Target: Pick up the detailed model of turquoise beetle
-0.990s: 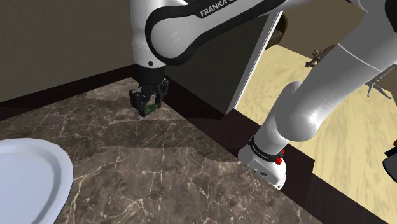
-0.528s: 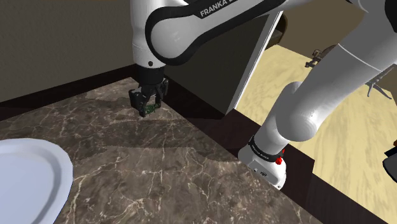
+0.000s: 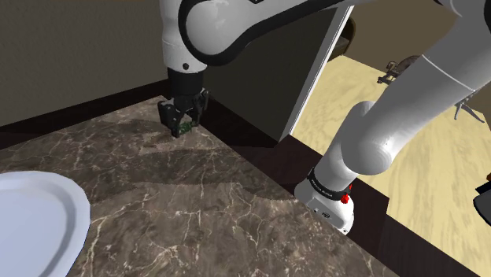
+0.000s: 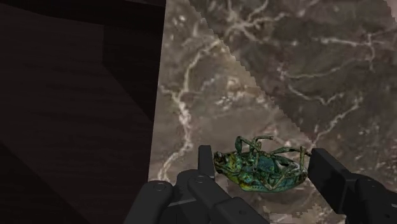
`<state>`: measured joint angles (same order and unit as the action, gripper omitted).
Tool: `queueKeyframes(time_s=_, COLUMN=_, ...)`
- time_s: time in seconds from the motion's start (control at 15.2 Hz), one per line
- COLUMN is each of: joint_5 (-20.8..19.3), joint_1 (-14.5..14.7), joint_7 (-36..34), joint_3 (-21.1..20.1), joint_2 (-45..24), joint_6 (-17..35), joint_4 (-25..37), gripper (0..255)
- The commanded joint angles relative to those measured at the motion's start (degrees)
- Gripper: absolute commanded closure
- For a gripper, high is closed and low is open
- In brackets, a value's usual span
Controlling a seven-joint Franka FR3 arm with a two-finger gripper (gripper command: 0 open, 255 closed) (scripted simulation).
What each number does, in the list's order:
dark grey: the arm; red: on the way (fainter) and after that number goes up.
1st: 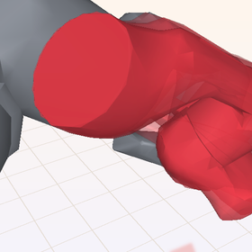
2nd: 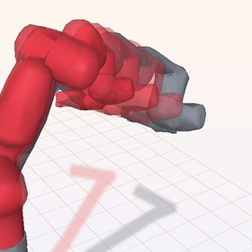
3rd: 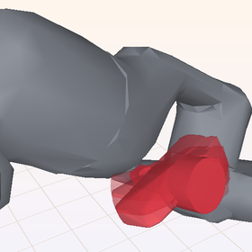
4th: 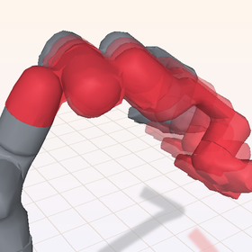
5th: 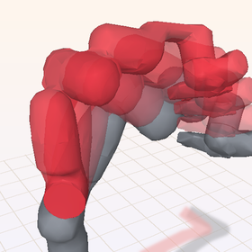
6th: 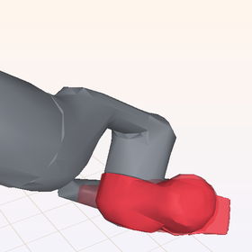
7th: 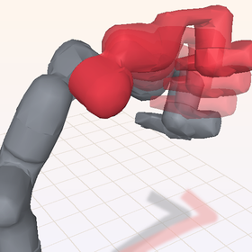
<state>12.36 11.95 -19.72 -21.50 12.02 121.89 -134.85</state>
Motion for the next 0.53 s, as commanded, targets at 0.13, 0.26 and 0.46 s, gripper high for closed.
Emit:
queueKeyframes(time_s=0.13, joint_5=0.1, joint_1=0.0, joint_7=-0.1, joint_3=0.4, joint_2=1.5, joint_6=-3.4, joint_4=1.9, gripper=255)
queueKeyframes(time_s=0.26, joint_5=0.1, joint_1=-0.1, joint_7=-0.1, joint_3=0.5, joint_2=2.1, joint_6=-5.0, joint_4=2.9, gripper=255)
queueKeyframes(time_s=0.46, joint_5=0.1, joint_1=-0.1, joint_7=-0.2, joint_3=0.8, joint_2=3.0, joint_6=-7.4, joint_4=4.5, gripper=255)
